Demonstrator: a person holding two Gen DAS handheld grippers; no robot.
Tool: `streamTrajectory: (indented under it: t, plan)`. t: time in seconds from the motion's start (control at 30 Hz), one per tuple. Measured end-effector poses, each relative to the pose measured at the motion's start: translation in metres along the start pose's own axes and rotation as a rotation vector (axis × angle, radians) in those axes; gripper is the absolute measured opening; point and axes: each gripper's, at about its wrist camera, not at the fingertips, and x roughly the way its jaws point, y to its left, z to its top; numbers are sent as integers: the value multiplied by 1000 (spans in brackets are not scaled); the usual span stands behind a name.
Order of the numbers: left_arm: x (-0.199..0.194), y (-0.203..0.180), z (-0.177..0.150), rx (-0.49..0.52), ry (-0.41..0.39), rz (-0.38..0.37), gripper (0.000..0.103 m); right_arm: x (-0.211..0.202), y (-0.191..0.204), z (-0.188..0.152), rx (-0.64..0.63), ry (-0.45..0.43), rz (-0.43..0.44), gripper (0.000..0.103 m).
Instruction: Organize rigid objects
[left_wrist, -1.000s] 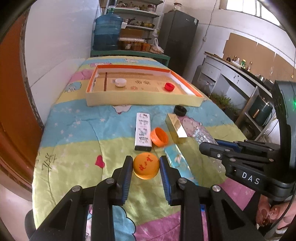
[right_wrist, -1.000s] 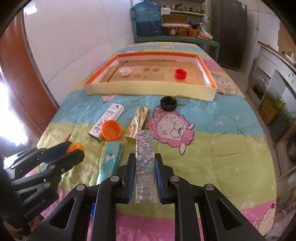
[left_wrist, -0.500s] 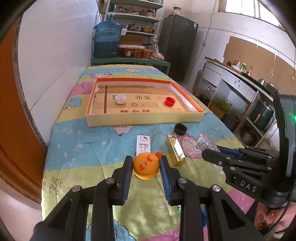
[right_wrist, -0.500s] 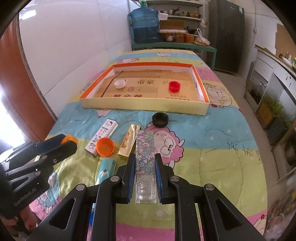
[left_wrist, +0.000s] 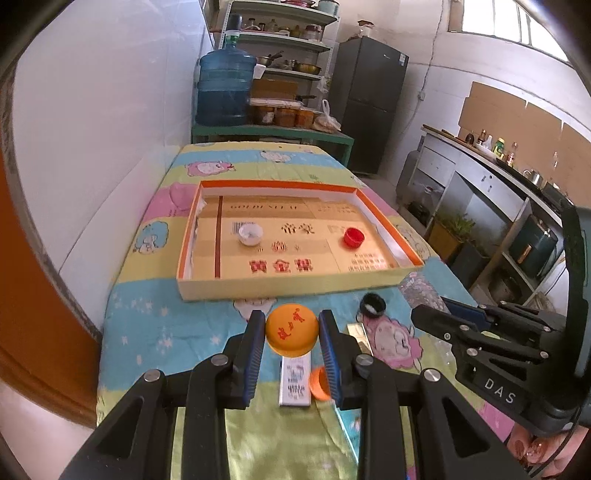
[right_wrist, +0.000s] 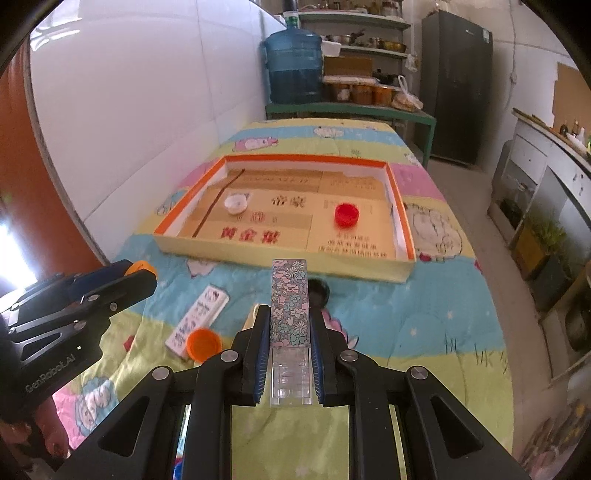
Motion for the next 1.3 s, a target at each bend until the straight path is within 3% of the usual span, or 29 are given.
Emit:
streamTrajectory:
  t: [1.3]
  plan:
    - [76, 36, 91, -85, 7, 153, 30, 57, -18, 104, -28, -72, 25, 20]
